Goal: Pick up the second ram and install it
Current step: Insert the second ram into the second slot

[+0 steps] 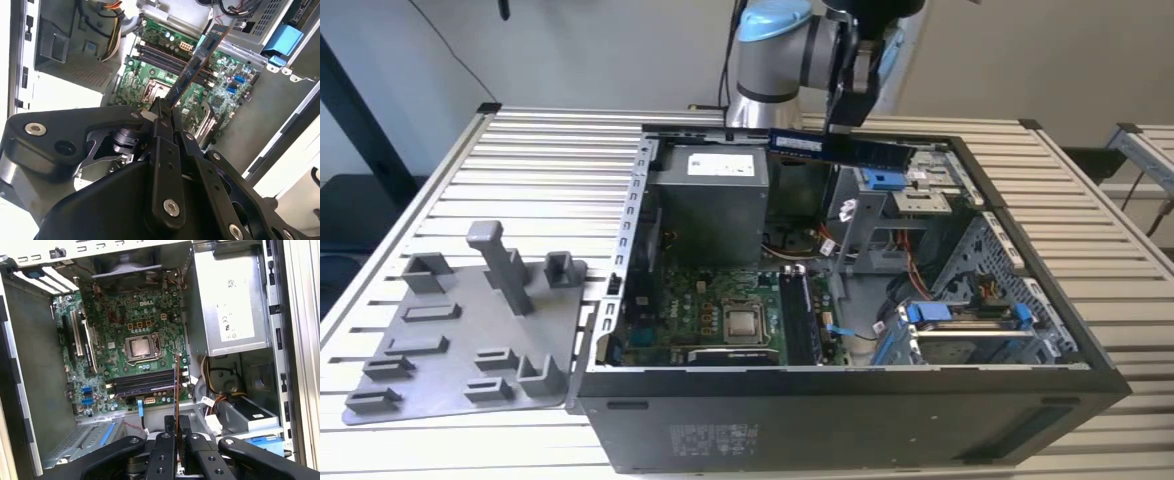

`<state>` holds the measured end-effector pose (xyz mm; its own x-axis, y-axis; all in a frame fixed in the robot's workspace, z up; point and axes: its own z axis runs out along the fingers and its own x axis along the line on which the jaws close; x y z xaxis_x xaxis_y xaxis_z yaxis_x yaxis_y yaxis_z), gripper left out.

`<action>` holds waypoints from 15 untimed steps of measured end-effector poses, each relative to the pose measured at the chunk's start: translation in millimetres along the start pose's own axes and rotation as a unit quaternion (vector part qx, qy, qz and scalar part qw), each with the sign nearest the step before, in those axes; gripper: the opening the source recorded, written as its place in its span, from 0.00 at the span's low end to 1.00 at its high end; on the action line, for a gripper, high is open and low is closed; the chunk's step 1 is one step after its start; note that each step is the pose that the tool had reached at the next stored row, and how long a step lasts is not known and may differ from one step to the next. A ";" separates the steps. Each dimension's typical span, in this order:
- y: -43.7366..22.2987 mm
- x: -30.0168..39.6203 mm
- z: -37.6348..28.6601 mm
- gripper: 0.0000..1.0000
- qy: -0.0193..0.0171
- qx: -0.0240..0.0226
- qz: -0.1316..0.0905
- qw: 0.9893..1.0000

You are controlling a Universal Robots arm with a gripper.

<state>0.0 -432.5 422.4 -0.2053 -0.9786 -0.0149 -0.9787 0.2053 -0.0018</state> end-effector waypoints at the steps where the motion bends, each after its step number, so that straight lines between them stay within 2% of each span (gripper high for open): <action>1: 0.0 0.0 0.1 0.14 0.000 0.000 0.008 1.000; 4: 0.0 0.0 0.5 0.14 0.000 0.000 0.031 1.000; 8: 0.0 0.0 1.0 0.14 0.000 0.001 0.058 0.998; 15: 0.0 0.1 2.0 0.14 0.000 0.002 0.103 0.995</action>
<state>0.0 -432.5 420.4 -0.4015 -0.9158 -0.0149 -0.9158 0.4015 -0.0018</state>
